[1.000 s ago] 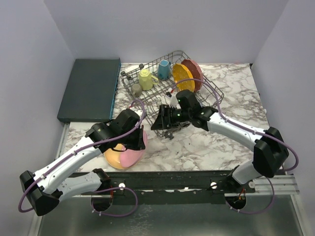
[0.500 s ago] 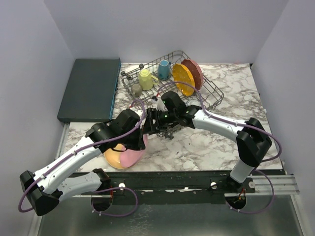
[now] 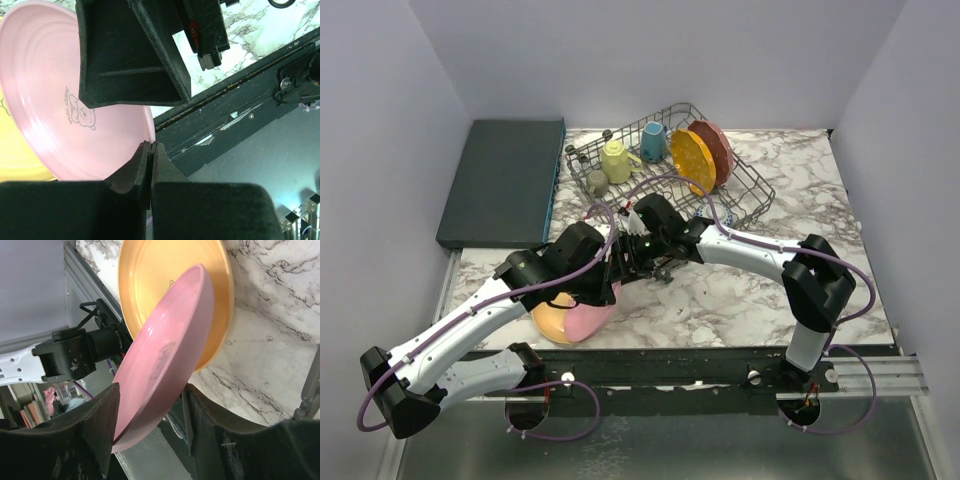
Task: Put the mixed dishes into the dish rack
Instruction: Insert the plate into the dish rack.
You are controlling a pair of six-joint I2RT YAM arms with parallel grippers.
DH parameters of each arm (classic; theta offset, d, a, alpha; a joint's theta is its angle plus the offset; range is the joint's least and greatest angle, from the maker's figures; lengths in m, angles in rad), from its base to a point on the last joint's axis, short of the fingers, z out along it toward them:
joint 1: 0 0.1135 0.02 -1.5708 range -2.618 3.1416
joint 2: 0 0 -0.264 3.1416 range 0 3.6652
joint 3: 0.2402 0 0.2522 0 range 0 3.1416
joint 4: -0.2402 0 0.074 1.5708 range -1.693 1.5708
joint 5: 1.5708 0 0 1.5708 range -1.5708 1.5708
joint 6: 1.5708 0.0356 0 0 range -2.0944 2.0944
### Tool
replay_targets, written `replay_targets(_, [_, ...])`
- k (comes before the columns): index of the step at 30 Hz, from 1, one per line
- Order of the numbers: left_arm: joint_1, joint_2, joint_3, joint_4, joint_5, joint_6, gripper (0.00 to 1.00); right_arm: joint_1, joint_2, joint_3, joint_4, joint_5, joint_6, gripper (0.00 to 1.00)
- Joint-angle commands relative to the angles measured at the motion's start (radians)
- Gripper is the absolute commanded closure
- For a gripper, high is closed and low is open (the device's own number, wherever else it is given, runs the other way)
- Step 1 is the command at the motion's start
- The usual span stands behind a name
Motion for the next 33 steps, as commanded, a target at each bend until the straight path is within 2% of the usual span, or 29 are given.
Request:
replay_targets(1, [-0.006,-0.005,-0.003,0.005,0.014,0.005,1.0,0.007,0.007,0.018,-0.02,-0.015,-0.018,0.48])
replay_targets(7, [-0.006,0.009,-0.006,0.008,0.02,0.005,1.0,0.007,0.009,0.001,0.015,-0.036,-0.012,0.7])
replay_targets(13, [-0.005,0.009,-0.011,0.008,0.02,0.004,1.0,0.007,0.001,-0.014,0.028,-0.035,-0.011,0.86])
replay_targets(14, [-0.006,0.009,-0.011,0.008,0.02,0.002,0.98,0.007,-0.001,-0.013,0.029,-0.034,-0.012,0.87])
replay_targets(20, [-0.006,0.009,-0.005,0.008,0.027,0.005,0.67,0.006,-0.017,-0.011,0.013,0.0,-0.031,0.91])
replay_targets(24, [-0.006,0.012,0.014,0.009,0.028,0.007,0.53,0.006,-0.033,-0.008,-0.011,0.04,-0.051,0.94])
replay_targets(28, [-0.006,0.007,0.05,0.017,0.045,0.005,0.4,0.006,-0.06,-0.006,-0.044,0.091,-0.076,0.96])
replay_targets(33, [-0.006,0.008,0.09,0.049,0.083,-0.001,0.33,0.006,-0.11,-0.004,-0.088,0.167,-0.11,0.98])
